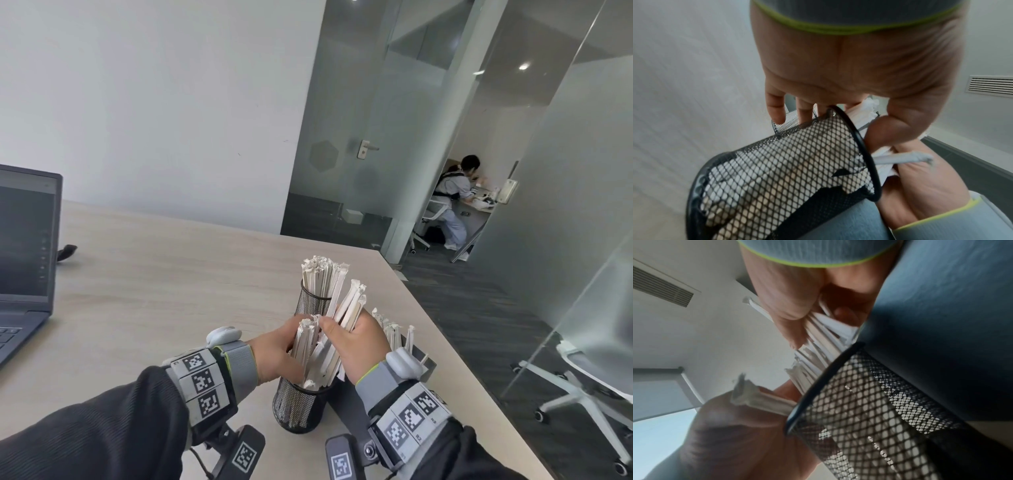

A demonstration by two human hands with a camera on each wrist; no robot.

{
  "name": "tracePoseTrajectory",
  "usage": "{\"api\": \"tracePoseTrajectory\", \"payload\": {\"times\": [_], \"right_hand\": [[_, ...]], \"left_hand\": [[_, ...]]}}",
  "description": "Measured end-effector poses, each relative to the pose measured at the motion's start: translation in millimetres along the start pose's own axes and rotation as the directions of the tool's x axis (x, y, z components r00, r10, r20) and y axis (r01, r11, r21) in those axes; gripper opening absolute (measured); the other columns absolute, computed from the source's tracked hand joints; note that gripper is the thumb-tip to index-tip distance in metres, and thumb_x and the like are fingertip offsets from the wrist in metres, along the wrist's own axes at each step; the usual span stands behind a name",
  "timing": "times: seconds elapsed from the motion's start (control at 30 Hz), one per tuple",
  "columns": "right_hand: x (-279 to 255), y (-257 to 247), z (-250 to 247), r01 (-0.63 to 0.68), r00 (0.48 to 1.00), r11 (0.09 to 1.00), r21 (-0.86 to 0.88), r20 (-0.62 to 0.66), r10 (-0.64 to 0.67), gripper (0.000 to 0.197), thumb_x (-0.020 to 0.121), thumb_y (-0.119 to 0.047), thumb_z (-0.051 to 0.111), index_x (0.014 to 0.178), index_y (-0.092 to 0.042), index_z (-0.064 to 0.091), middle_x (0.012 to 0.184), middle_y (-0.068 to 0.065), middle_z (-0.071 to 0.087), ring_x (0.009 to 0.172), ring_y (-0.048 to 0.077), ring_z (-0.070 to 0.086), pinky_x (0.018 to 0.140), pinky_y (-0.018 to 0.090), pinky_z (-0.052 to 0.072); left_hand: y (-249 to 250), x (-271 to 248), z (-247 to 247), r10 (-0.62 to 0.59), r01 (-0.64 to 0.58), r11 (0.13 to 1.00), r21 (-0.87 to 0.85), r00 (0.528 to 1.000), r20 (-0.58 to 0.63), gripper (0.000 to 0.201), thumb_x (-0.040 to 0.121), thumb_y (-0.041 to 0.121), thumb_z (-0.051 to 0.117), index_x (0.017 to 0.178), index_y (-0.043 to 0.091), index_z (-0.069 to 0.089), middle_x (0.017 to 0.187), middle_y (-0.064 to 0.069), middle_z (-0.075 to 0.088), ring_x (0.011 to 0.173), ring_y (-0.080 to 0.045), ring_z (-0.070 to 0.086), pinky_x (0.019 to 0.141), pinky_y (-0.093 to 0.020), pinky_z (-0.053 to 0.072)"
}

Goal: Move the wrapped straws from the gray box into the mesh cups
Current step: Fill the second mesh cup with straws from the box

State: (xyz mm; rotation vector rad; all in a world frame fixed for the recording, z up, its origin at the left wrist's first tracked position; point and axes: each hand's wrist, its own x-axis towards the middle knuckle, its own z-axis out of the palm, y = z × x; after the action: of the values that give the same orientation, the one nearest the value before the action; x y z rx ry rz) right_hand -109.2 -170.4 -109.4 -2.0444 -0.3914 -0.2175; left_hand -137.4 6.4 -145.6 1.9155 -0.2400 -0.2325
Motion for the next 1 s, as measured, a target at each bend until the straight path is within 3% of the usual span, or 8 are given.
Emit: {"api": "tracePoseTrajectory", "payload": {"times": [0.23, 0.33, 0.4, 0.47, 0.6, 0.77, 0.9, 1.0], "right_hand": [[0.9, -4.4, 0.2, -0.002, 1.000, 1.000, -0.006, -0.010, 0.002, 0.028, 0.076, -0.050, 0.066, 0.085, -0.024, 0.069, 0.071, -0.007, 0.073, 0.068, 0.011, 0.069, 0.069, 0.037, 0.058], [-0.6, -6.9, 0.7, -0.005, 1.000, 1.000, -0.004, 0.029, 0.005, 0.020, 0.075, -0.046, 0.066, 0.079, -0.026, 0.068, 0.066, -0.005, 0.071, 0.061, 0.013, 0.068, 0.060, 0.035, 0.058], [-2.3, -7.3, 0.0, 0.014, 0.999, 0.998, -0.060, 0.053, -0.011, 0.014, 0.079, -0.035, 0.068, 0.072, -0.024, 0.064, 0.062, -0.005, 0.068, 0.059, 0.006, 0.064, 0.059, 0.026, 0.053], [-5.0, -7.5, -1.7, 0.016, 0.999, 0.993, -0.118, 0.051, -0.010, 0.020, 0.079, -0.028, 0.068, 0.063, -0.020, 0.058, 0.055, -0.006, 0.061, 0.049, 0.001, 0.055, 0.053, 0.021, 0.046], [-6.5, -3.6, -3.3, -0.001, 0.998, 0.991, -0.137, 0.062, 0.010, 0.032, 0.073, -0.042, 0.059, 0.063, -0.011, 0.058, 0.054, -0.001, 0.061, 0.051, 0.012, 0.056, 0.056, 0.033, 0.049], [-6.0, 0.0, -9.8, 0.048, 0.992, 0.986, -0.161, 0.123, -0.028, 0.045, 0.066, -0.056, 0.057, 0.075, -0.013, 0.065, 0.070, -0.001, 0.070, 0.068, 0.012, 0.067, 0.064, 0.031, 0.053], [-5.4, 3.4, -12.7, 0.047, 0.988, 0.982, -0.181, 0.152, -0.019, 0.023, 0.081, -0.040, 0.066, 0.075, -0.018, 0.067, 0.070, -0.002, 0.069, 0.066, 0.011, 0.064, 0.065, 0.031, 0.053], [-5.6, 5.6, -10.8, 0.058, 0.985, 0.977, -0.206, 0.168, -0.023, 0.025, 0.079, -0.044, 0.062, 0.084, -0.021, 0.071, 0.073, -0.004, 0.072, 0.071, 0.012, 0.068, 0.069, 0.036, 0.056]], "left_hand": [[4.4, -12.8, -4.3, 0.042, -0.050, 0.994, 0.094, 0.995, 0.092, 0.114, 0.056, 0.022, 0.074, 0.147, 0.049, 0.011, 0.133, 0.004, 0.059, 0.123, -0.012, 0.056, 0.099, -0.031, 0.051], [7.3, -19.1, 1.5, 0.016, -0.022, 0.980, 0.198, 0.999, 0.032, 0.120, 0.054, 0.044, 0.083, 0.144, 0.058, 0.006, 0.123, 0.012, 0.063, 0.113, -0.012, 0.062, 0.098, -0.034, 0.052], [9.1, -19.9, 7.4, 0.021, -0.010, 0.976, 0.219, 0.999, -0.047, 0.118, 0.049, 0.056, 0.083, 0.143, 0.054, 0.011, 0.119, 0.014, 0.065, 0.109, -0.009, 0.063, 0.099, -0.033, 0.051], [6.9, -14.3, 11.2, 0.037, -0.011, 0.983, 0.182, 0.989, -0.142, 0.105, 0.048, 0.059, 0.081, 0.138, 0.046, 0.031, 0.111, 0.014, 0.068, 0.103, -0.007, 0.065, 0.097, -0.034, 0.051], [6.1, -2.3, 13.5, 0.030, 0.005, 0.989, 0.147, 0.971, -0.239, 0.066, 0.050, 0.059, 0.080, 0.109, 0.038, 0.059, 0.096, 0.010, 0.073, 0.092, -0.009, 0.069, 0.091, -0.040, 0.054], [12.3, 2.8, 17.4, 0.048, -0.010, 0.989, 0.149, 0.967, -0.251, 0.061, 0.047, 0.057, 0.076, 0.100, 0.031, 0.062, 0.090, 0.007, 0.074, 0.086, -0.010, 0.070, 0.084, -0.037, 0.057], [14.2, 2.9, 19.6, 0.071, -0.039, 0.993, 0.114, 0.956, -0.286, 0.061, 0.046, 0.054, 0.075, 0.101, 0.034, 0.058, 0.084, 0.006, 0.072, 0.073, -0.005, 0.066, 0.074, -0.026, 0.055], [14.5, 2.3, 18.1, 0.084, -0.064, 0.994, 0.086, 0.963, -0.258, 0.067, 0.047, 0.049, 0.082, 0.108, 0.039, 0.056, 0.089, 0.007, 0.073, 0.079, -0.004, 0.068, 0.078, -0.025, 0.056]]}}
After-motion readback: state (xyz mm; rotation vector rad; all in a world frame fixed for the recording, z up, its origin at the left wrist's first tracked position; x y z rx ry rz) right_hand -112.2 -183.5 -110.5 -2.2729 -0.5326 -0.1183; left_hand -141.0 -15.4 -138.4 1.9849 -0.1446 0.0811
